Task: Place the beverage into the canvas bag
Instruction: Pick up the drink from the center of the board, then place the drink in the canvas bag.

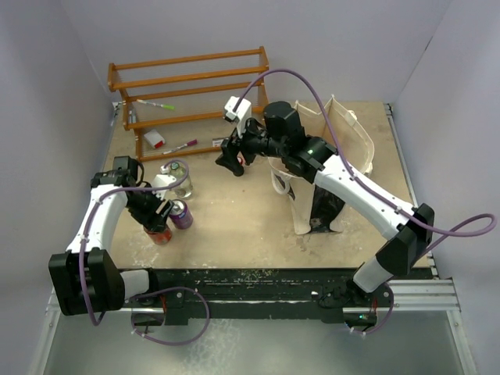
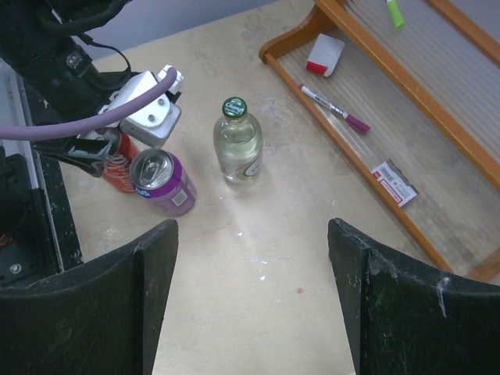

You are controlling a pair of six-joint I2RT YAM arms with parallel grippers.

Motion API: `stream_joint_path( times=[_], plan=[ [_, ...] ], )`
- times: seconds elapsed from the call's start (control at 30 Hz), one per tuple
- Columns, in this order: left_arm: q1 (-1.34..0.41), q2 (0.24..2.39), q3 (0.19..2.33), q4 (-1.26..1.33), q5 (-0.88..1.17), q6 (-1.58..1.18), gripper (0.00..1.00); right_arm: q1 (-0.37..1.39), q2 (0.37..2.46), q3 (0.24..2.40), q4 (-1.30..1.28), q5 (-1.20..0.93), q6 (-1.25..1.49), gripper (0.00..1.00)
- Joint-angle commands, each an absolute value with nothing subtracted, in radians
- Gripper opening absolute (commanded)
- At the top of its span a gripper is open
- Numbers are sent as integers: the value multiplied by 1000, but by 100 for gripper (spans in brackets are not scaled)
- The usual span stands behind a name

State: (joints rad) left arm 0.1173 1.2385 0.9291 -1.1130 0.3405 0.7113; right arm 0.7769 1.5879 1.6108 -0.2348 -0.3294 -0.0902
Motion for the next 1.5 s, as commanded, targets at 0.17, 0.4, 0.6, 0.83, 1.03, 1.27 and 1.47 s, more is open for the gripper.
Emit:
stream_joint_path(
  times=[0.17,0.4,0.6,0.83,1.03,1.27,1.47],
  plan=[
    [123,1190,986,-1199,312,708,19,730,1539,1608,-199,-294,-114,79],
    [123,1150,1317,-1411,263,779,0,647,1537,1678,-209,-287,-116,79],
    [120,1271,1745,-1547,477,704,0,561,1506,1724,-273,-253,-151,80],
    [-117,1465,2149,-1494,533,524,0,381,1439,1775,-375,-249,-107,80],
    [-284,1688,2488,-1385,574,366,0,269,1352,1760,-431,-182,-105,80],
    [-513,1878,2703,-1203,551,301,0,141,1242,1659,-460,-115,-99,80],
    [-607,1868,2555,-811,632,158,0,19,1152,1570,-527,-137,-125,80]
  ],
)
